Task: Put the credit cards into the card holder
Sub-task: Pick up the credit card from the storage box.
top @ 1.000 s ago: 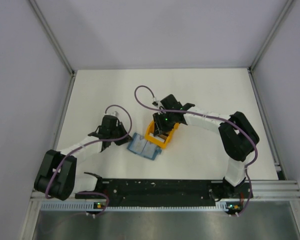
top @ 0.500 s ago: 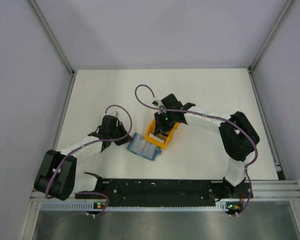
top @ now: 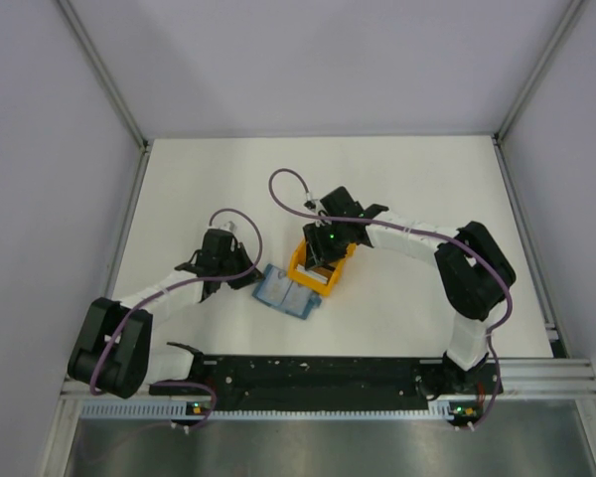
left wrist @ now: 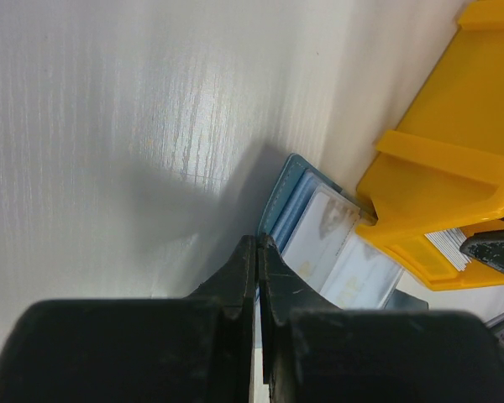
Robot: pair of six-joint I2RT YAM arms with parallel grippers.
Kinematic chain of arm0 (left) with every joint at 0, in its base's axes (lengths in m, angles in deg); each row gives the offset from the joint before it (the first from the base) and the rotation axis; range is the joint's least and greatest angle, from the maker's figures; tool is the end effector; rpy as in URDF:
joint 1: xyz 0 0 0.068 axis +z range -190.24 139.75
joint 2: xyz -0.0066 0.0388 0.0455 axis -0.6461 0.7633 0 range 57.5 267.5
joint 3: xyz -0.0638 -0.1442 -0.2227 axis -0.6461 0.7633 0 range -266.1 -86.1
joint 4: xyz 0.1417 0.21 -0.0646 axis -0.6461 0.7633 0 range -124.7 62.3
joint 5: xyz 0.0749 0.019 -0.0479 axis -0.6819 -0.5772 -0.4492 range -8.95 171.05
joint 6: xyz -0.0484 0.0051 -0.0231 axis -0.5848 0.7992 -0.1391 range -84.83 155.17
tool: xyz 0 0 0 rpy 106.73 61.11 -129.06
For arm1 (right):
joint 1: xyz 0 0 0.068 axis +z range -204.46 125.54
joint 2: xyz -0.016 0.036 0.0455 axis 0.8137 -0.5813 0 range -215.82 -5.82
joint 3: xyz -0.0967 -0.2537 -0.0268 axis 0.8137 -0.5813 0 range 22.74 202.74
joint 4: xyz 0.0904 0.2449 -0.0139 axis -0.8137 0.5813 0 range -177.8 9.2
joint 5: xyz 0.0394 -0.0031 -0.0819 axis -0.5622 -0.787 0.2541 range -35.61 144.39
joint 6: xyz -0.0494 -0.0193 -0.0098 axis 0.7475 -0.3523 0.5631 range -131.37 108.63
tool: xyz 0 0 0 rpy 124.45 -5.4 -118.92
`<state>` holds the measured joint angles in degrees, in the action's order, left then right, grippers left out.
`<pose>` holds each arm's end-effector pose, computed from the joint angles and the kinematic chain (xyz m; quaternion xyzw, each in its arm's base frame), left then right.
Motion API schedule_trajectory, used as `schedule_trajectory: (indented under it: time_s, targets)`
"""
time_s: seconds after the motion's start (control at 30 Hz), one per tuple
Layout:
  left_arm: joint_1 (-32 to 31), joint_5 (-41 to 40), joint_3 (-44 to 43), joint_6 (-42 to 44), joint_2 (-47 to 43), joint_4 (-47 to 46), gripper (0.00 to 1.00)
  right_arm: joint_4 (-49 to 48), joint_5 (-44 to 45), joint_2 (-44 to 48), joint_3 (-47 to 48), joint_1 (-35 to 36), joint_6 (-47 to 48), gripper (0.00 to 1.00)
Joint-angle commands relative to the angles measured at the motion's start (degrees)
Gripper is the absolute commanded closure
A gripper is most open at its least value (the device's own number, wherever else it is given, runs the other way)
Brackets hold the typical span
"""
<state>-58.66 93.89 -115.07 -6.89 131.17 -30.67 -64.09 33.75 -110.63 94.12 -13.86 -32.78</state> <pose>0.2194 -0.0815 0.1556 -0.1520 0.9183 -0.2668 0.2498 0.2828 0.2590 0.1937 -0.2072 0.9220 0.2906 0.1500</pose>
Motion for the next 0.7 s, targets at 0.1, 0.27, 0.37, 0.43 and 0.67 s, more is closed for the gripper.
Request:
schedule_trajectory:
  time_s: [0.1, 0.27, 0.37, 0.43, 0.67]
  targets:
    - [0.31, 0.43, -0.56, -0.48, 0.07, -2.71, 1.0, -0.24, -0.27, -0.56, 2.28, -0.7, 0.75, 0.48]
    - [0.4, 0.61, -0.56, -0.48, 0.33, -2.89, 1.0, -0.24, -2.47, -2.76, 3.16, -0.7, 0.93, 0.46]
    - [0.4, 0.69, -0.73, -0.56, 0.6, -3.06, 1.0, -0.32, -3.87, -2.85, 2.63, -0.7, 1.02, 0.48]
    - [0.4, 0.69, -0.74, -0.65, 0.6, -3.15, 1.0, -0.32, -5.54, -2.68, 2.54, -0.78, 1.63, 0.51]
    - [0.4, 0.69, -0.74, -0.56, 0.69, -3.15, 1.0, -0.5, -9.41, -0.66, 2.72, -0.78, 1.02, 0.58]
